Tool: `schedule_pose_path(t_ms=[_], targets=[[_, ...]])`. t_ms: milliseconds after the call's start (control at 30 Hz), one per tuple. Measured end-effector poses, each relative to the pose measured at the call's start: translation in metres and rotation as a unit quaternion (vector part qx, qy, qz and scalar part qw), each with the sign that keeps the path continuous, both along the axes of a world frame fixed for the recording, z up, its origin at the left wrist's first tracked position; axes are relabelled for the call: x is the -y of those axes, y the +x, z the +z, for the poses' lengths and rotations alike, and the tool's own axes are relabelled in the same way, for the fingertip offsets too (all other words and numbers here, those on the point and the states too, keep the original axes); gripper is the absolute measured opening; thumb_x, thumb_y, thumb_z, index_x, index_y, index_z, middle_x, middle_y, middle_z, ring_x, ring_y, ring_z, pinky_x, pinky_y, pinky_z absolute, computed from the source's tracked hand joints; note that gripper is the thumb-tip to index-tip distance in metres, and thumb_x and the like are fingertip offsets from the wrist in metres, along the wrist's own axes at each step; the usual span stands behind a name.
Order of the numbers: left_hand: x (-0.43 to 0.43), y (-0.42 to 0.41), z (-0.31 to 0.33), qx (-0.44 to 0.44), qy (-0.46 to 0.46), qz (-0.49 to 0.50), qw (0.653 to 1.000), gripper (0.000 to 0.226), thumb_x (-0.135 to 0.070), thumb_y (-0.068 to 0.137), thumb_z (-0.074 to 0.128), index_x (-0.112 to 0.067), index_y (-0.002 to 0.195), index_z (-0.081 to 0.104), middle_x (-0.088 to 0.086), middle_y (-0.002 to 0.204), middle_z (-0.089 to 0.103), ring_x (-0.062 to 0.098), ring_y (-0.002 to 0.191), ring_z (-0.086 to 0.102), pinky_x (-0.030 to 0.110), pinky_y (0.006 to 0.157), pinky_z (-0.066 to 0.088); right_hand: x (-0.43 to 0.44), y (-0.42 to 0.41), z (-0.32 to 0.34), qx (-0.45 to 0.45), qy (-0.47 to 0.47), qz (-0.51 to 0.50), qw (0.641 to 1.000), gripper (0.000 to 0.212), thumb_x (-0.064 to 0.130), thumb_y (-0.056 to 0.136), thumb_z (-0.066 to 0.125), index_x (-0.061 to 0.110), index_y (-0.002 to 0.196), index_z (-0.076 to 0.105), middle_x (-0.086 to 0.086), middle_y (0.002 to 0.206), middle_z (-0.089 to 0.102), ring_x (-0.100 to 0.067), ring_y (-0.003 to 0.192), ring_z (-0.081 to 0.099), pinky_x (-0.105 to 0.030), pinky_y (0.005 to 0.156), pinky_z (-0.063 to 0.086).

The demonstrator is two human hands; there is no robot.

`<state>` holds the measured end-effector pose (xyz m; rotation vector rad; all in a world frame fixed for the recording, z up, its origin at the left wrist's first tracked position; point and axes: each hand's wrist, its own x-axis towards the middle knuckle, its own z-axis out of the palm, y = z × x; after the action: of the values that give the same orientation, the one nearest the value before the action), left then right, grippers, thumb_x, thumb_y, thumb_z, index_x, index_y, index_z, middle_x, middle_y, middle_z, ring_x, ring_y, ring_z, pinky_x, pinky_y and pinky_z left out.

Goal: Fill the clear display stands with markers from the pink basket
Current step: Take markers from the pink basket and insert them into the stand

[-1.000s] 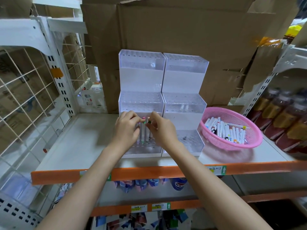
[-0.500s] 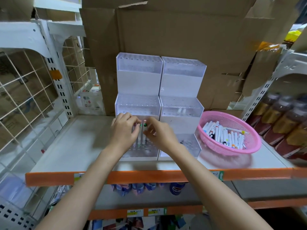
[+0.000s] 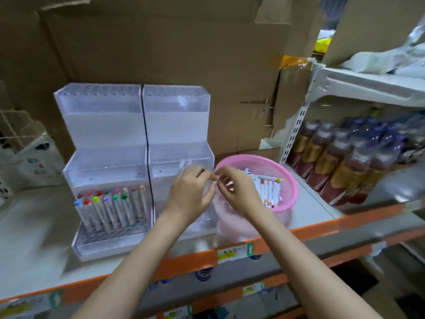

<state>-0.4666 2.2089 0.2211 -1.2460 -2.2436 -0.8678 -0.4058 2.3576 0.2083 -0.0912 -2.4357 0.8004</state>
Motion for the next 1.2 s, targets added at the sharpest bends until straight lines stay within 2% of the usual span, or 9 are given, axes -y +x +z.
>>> schedule_pose_path(t_ms=[100, 300, 467, 633, 733, 833, 933, 1067, 1200], targets=[[-0.046, 0.005, -0.009, 0.028, -0.030, -0.051, 0.998, 0.028, -0.032, 0.083, 0.045, -0.013, 0.085, 0.066, 0.004, 0.084, 0.062, 0.027, 0.079, 0.058, 0.036, 0.071, 0.047, -0.043, 0.016, -0.006, 0.018, -0.002, -0.049, 0.999, 0.006, 0.013, 0.088, 0.059, 0.013, 0.094, 0.061, -0.001, 0.082, 0.066, -0.017, 0.072, 0.062, -0.043, 0.069, 0.053], [-0.115, -0.007, -0.035, 0.074, -0.133, -0.029, 0.988, 0.027, -0.022, 0.079, 0.050, -0.007, 0.094, 0.066, 0.014, 0.089, 0.061, 0.036, 0.087, 0.058, 0.043, 0.073, 0.049, -0.118, 0.029, -0.024, 0.156, 0.021, -0.154, 0.975, 0.020, 0.014, 0.089, 0.057, 0.007, 0.107, 0.063, -0.011, 0.097, 0.070, -0.029, 0.092, 0.062, -0.036, 0.078, 0.046], [-0.148, -0.016, -0.042, 0.062, -0.230, 0.037, 0.970, 0.029, -0.021, 0.091, 0.047, -0.011, 0.116, 0.058, 0.010, 0.112, 0.057, 0.028, 0.106, 0.051, 0.039, 0.084, 0.042, -0.142, 0.015, -0.033, 0.226, 0.064, -0.131, 0.963, 0.031, 0.025, 0.093, 0.054, 0.017, 0.122, 0.058, -0.010, 0.099, 0.069, -0.030, 0.096, 0.061, -0.036, 0.076, 0.045], [-0.161, -0.031, -0.048, 0.095, -0.258, 0.099, 0.956, 0.025, -0.017, 0.090, 0.053, -0.007, 0.112, 0.059, 0.013, 0.113, 0.061, 0.030, 0.103, 0.056, 0.038, 0.084, 0.045, -0.153, -0.005, -0.033, 0.258, 0.057, -0.094, 0.960, 0.047, 0.042, 0.090, 0.059, 0.017, 0.130, 0.051, -0.007, 0.101, 0.067, -0.027, 0.096, 0.060, -0.037, 0.075, 0.048], [-0.163, -0.032, -0.048, 0.123, -0.267, 0.107, 0.950, 0.018, -0.016, 0.088, 0.059, -0.005, 0.102, 0.062, 0.013, 0.108, 0.061, 0.030, 0.097, 0.058, 0.034, 0.076, 0.044, -0.152, -0.012, -0.034, 0.268, 0.045, -0.073, 0.960, 0.054, 0.038, 0.086, 0.065, 0.018, 0.132, 0.045, -0.004, 0.100, 0.065, -0.023, 0.092, 0.059, -0.033, 0.069, 0.044], [-0.163, -0.031, -0.046, 0.137, -0.247, 0.120, 0.952, 0.013, -0.018, 0.087, 0.063, -0.005, 0.090, 0.064, 0.013, 0.101, 0.061, 0.029, 0.089, 0.059, 0.030, 0.067, 0.035, -0.154, -0.016, -0.035, 0.258, 0.032, -0.082, 0.962, 0.046, 0.025, 0.086, 0.062, 0.017, 0.129, 0.047, -0.002, 0.092, 0.062, -0.020, 0.082, 0.056, -0.031, 0.064, 0.041], [-0.164, -0.030, -0.045, 0.159, -0.234, 0.131, 0.950, 0.021, -0.023, 0.087, 0.063, -0.012, 0.072, 0.054, 0.010, 0.086, 0.062, 0.024, 0.074, 0.054, 0.031, 0.061, 0.034, -0.156, -0.018, -0.041, 0.228, 0.018, -0.090, 0.969, 0.030, 0.016, 0.088, 0.055, 0.017, 0.117, 0.054, -0.005, 0.086, 0.067, -0.026, 0.078, 0.062, -0.035, 0.063, 0.049], [-0.166, -0.032, -0.046, 0.195, -0.223, 0.138, 0.945, 0.023, -0.022, 0.090, 0.060, -0.013, 0.069, 0.053, 0.006, 0.077, 0.062, 0.023, 0.069, 0.054, 0.031, 0.057, 0.034, -0.159, -0.018, -0.043, 0.210, -0.013, -0.097, 0.973, 0.012, 0.014, 0.087, 0.058, 0.016, 0.098, 0.061, -0.002, 0.077, 0.065, -0.021, 0.067, 0.058, -0.030, 0.057, 0.040], [-0.164, -0.031, -0.043, 0.217, -0.214, 0.138, 0.942, 0.018, -0.022, 0.084, 0.067, -0.009, 0.073, 0.060, 0.004, 0.071, 0.061, 0.023, 0.070, 0.057, 0.031, 0.056, 0.036, -0.160, -0.017, -0.043, 0.218, -0.064, -0.104, 0.968, 0.013, 0.017, 0.082, 0.065, 0.016, 0.095, 0.065, -0.005, 0.076, 0.069, -0.018, 0.064, 0.059, -0.028, 0.059, 0.041]])
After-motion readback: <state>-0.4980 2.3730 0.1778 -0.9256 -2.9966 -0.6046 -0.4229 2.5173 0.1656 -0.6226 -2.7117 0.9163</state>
